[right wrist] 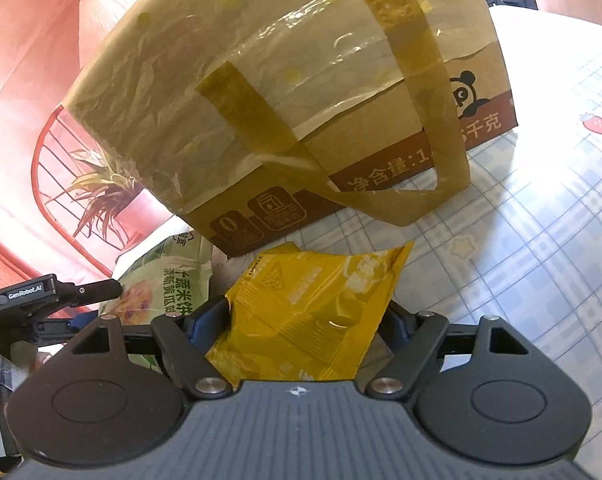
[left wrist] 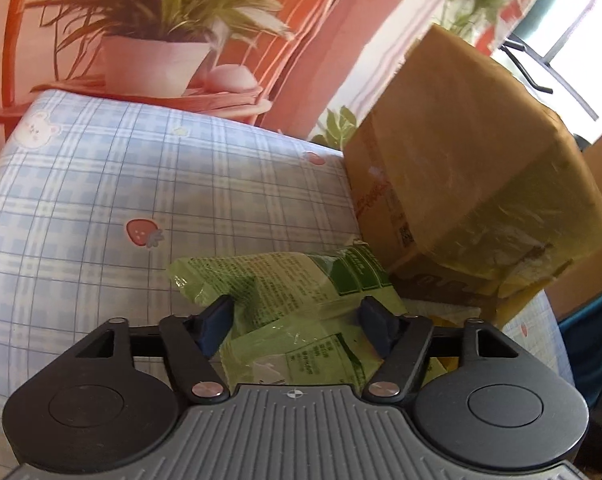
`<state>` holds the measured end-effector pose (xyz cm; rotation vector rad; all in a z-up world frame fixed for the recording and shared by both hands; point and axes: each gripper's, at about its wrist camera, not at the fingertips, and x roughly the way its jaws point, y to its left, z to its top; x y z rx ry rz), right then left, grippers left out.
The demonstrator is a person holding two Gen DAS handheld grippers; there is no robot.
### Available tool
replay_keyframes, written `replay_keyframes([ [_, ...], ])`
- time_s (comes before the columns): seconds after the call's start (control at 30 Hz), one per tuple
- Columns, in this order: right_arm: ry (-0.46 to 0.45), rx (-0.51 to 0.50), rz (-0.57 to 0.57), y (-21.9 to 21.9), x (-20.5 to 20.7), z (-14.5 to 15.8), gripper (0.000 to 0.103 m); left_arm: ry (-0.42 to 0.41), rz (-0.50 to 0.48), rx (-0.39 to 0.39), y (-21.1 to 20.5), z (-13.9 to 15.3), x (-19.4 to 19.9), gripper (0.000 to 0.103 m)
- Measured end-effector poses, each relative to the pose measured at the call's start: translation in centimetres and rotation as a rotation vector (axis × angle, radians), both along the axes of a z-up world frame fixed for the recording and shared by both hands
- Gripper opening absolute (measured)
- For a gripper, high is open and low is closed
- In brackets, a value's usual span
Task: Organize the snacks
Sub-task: 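Close the left tool on the green packet while the right tool grasps the yellow packet, then carry both held packets up and over the cardboard box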
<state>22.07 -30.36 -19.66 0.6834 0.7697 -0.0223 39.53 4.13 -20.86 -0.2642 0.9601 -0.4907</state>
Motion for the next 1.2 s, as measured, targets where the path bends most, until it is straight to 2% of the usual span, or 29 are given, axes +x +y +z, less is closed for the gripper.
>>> replay_keyframes([
  [0.13,-0.002,-0.003,0.004,0.0,0.0,0.0,0.08,0.043,0.031,-0.015,0.3,-0.5,0.4,0.081],
  [0.23,-0.002,-0.002,0.009,0.0,0.1,0.0,0.08,0.038,0.046,-0.016,1.0,-0.1,0.1,0.081],
  [0.37,-0.005,0.006,0.005,-0.1,0.1,-0.1,0.08,0.085,0.105,-0.063,2.9,-0.6,0.2,0.091],
  [0.5,-0.006,0.008,0.003,-0.1,0.2,-0.2,0.08,0.166,0.141,-0.142,3.7,-2.0,0.4,0.093],
  [0.73,-0.004,0.01,0.002,0.1,0.2,-0.1,0.08,0.184,0.137,-0.195,1.8,-3.3,0.0,0.093],
  [0.93,-0.004,0.019,0.001,0.0,0.2,-0.3,0.08,0.189,0.143,-0.225,0.4,-4.0,-0.2,0.092],
  [1.1,-0.008,0.025,0.004,-0.1,0.2,-0.3,0.08,0.126,0.133,-0.206,-0.8,-3.6,-0.9,0.08],
  [1.2,-0.013,0.025,0.004,-0.2,0.0,0.0,0.079,0.092,0.121,-0.179,-0.9,-2.5,-1.5,0.076],
])
